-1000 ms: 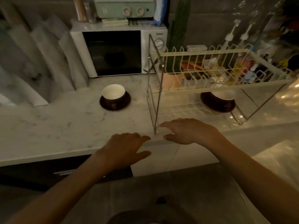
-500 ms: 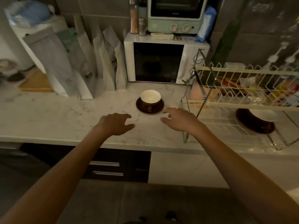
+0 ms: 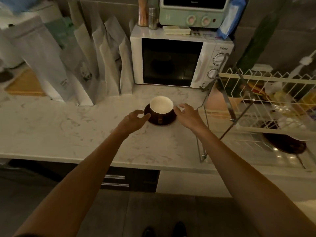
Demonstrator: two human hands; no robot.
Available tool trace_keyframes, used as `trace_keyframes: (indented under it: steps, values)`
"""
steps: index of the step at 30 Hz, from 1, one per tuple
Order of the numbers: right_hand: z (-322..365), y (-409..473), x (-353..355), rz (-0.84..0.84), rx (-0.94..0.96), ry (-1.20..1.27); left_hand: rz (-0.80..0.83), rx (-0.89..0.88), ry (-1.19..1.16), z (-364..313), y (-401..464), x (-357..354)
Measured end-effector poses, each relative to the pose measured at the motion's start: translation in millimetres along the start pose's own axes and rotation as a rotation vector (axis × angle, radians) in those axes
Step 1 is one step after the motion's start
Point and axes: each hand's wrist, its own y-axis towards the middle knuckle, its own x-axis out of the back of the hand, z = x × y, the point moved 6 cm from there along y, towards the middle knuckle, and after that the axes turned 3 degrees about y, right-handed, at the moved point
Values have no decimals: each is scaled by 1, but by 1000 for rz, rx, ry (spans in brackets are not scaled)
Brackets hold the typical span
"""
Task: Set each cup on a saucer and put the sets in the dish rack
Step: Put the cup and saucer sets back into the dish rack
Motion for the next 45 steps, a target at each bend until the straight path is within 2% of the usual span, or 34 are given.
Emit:
trace_keyframes:
  steps: [4,11,18,24,30,45]
  values:
    - [-9,29,-14,-10,-44,25,-19,-8,-201,-2,20,-14]
    - [-28,59,-45,-95,-209,270,-15,87,-403,-5,55,-30]
    - [-30,77,-56,-70,-155,324,5,94,-560,-8,72,-39]
    - [-28,82,-57,-100,-95,285,-9,86,-565,-5,76,-37]
    - [-32,77,-57,-116,-122,278,-18,84,-586,-4,64,-36]
    - [-45,5,-63,-113,-90,312,-28,69,-590,21,-12,-40]
